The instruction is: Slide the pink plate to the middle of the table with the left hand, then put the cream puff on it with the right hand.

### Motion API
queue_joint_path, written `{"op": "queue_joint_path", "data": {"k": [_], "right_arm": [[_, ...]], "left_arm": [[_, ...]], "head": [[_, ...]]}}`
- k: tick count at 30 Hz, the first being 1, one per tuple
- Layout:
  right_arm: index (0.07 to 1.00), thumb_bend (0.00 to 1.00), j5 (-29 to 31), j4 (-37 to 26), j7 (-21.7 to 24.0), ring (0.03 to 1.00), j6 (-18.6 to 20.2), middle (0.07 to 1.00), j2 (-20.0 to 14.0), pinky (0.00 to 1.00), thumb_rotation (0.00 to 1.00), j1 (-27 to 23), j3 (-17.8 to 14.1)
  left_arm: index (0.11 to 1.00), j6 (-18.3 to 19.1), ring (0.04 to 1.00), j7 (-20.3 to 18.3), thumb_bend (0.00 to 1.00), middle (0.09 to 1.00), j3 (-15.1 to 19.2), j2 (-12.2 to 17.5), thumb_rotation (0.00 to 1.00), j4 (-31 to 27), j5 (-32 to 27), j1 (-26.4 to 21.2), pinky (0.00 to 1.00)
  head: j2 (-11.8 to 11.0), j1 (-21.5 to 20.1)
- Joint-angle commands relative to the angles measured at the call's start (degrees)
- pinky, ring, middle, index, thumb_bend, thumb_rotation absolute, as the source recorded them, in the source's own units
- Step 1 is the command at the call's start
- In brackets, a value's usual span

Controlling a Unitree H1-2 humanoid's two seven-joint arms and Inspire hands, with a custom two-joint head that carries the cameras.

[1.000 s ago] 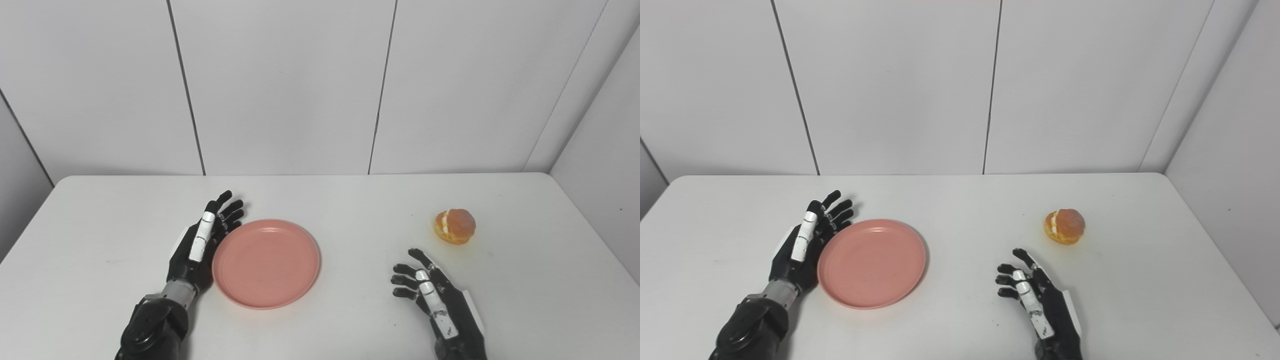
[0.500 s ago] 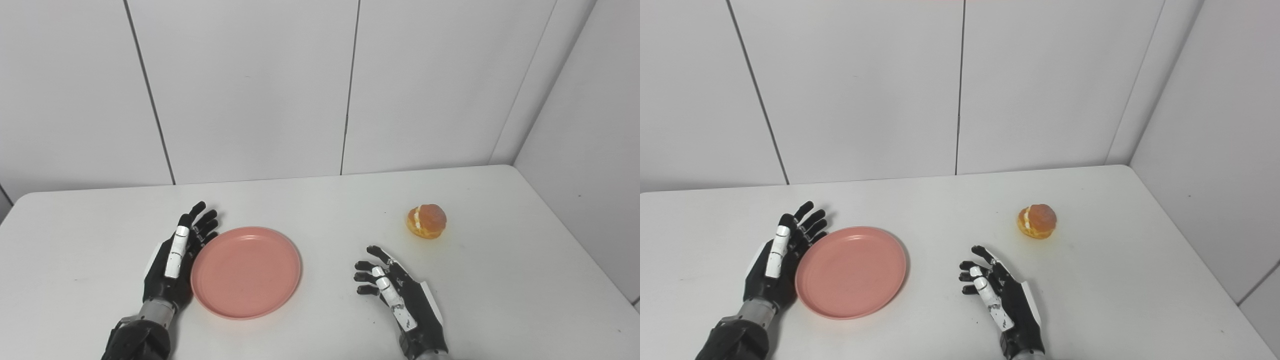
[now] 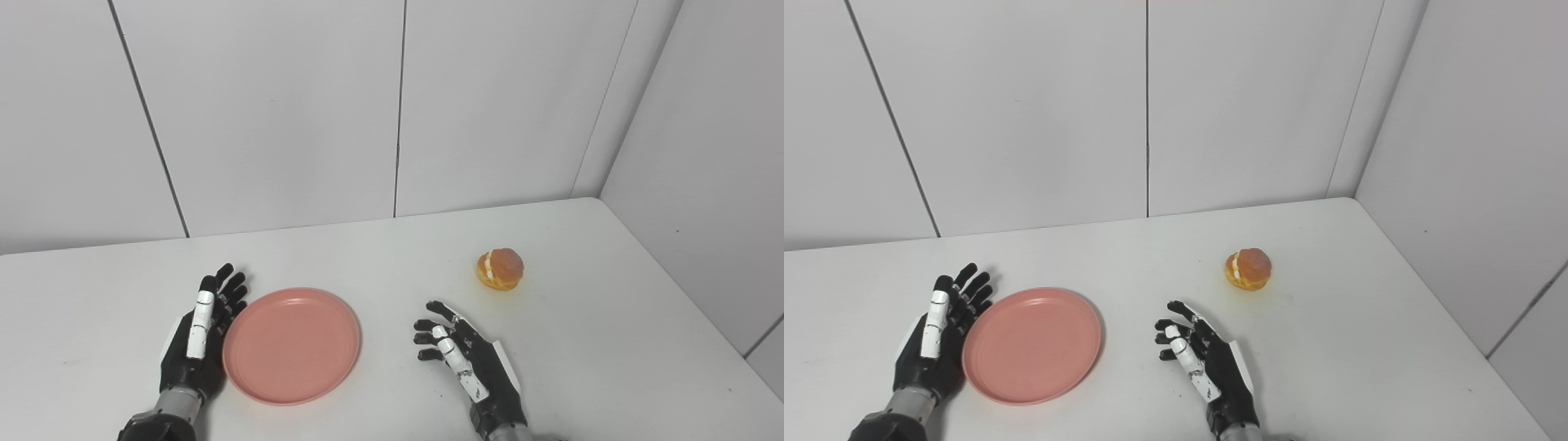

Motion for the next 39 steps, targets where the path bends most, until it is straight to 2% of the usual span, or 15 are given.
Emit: {"op": "queue_joint_path", "data": {"k": [1, 8, 12, 15, 18, 19, 21, 23, 27, 32, 36, 39], "right_arm": [[0.799, 0.77, -0.5, 1.1, -0.5, 0.692, -1.4, 0.721, 0.4, 0.62, 0.71, -0.2, 0.0], [0.797, 0.77, -4.4, 0.2, -2.8, 0.675, -4.2, 0.739, 0.4, 0.60, 0.68, 0.6, 0.0], [0.800, 0.76, -12.2, -4.1, -4.9, 0.672, -7.1, 0.761, -0.8, 0.57, 0.69, 1.3, 1.1], [0.791, 0.76, -16.6, -9.3, -5.4, 0.689, -5.3, 0.771, -1.2, 0.56, 0.64, 1.7, 1.5], [0.784, 0.76, -23.2, -14.8, -6.0, 0.695, -1.8, 0.770, -1.2, 0.56, 0.57, 0.9, 1.5], [0.783, 0.76, -24.9, -15.9, -6.1, 0.687, -0.8, 0.767, -1.1, 0.56, 0.49, 0.6, 1.4], [0.784, 0.76, -28.7, -18.1, -5.6, 0.679, 1.3, 0.765, -1.6, 0.54, 0.42, -0.5, 1.5], [0.798, 0.78, -32.9, -20.3, -4.4, 0.680, 3.3, 0.776, -2.8, 0.53, 0.36, -2.0, 1.6], [0.804, 0.83, -40.0, -23.4, -0.9, 0.706, 7.2, 0.790, -5.8, 0.57, 0.33, -5.9, 1.6], [0.819, 0.92, -43.1, -24.1, 4.8, 0.741, 11.1, 0.804, -10.0, 0.63, 0.28, -11.8, 1.3], [0.856, 0.96, -45.5, -24.7, 12.3, 0.787, 15.7, 0.842, -14.0, 0.65, 0.32, -15.9, 1.5], [0.885, 1.00, -47.5, -24.9, 17.3, 0.812, 18.6, 0.877, -16.8, 0.62, 0.33, -18.6, 1.9]], "left_arm": [[0.942, 1.5, 0.981, 0.8, 0.70, 0.957, -0.3, -0.4, 0.89, -1.5, 0.5, 0.3, 1.00], [0.941, 3.3, 0.988, 1.2, 0.68, 0.960, -0.5, -0.6, 0.89, -3.3, 0.3, 0.9, 1.00], [0.929, 4.4, 0.975, 1.5, 0.68, 0.948, -0.4, -0.9, 0.87, -5.1, 0.0, 1.2, 1.00], [0.932, 4.7, 0.982, 1.5, 0.66, 0.951, -0.6, -0.8, 0.88, -6.4, 0.2, 1.9, 1.00], [0.939, 5.6, 0.974, 1.7, 0.66, 0.943, -0.4, -0.7, 0.89, -7.0, -0.1, 2.0, 1.00], [0.935, 5.8, 0.966, 1.8, 0.67, 0.939, -0.3, -0.8, 0.88, -7.0, 0.0, 2.0, 1.00], [0.930, 6.5, 0.965, 2.5, 0.67, 0.938, 0.0, -1.0, 0.88, -7.1, -0.1, 1.7, 1.00], [0.921, 7.3, 0.966, 3.2, 0.68, 0.941, 0.1, -1.3, 0.87, -7.4, -0.1, 1.5, 1.00], [0.927, 7.5, 0.968, 3.5, 0.66, 0.939, 0.0, -1.3, 0.87, -7.3, 0.0, 1.3, 1.00], [0.947, 7.7, 0.973, 2.9, 0.65, 0.942, -0.2, -1.2, 0.90, -7.1, -0.2, 1.3, 1.00], [0.949, 8.1, 0.970, 2.8, 0.65, 0.927, 0.1, -1.4, 0.87, -7.0, -0.9, 1.3, 1.00], [0.951, 8.1, 0.968, 2.5, 0.65, 0.926, 0.0, -1.2, 0.85, -6.7, -1.1, 1.4, 1.00]], "head": [[-0.2, 0.1], [-0.2, 0.8], [0.4, 1.9], [-0.1, 1.5], [-0.4, 1.1], [-0.4, 1.1], [-0.2, 1.0], [-0.3, 1.2], [-0.3, 1.3], [-0.5, 1.6], [-0.4, 1.8], [-0.5, 1.7]]}}
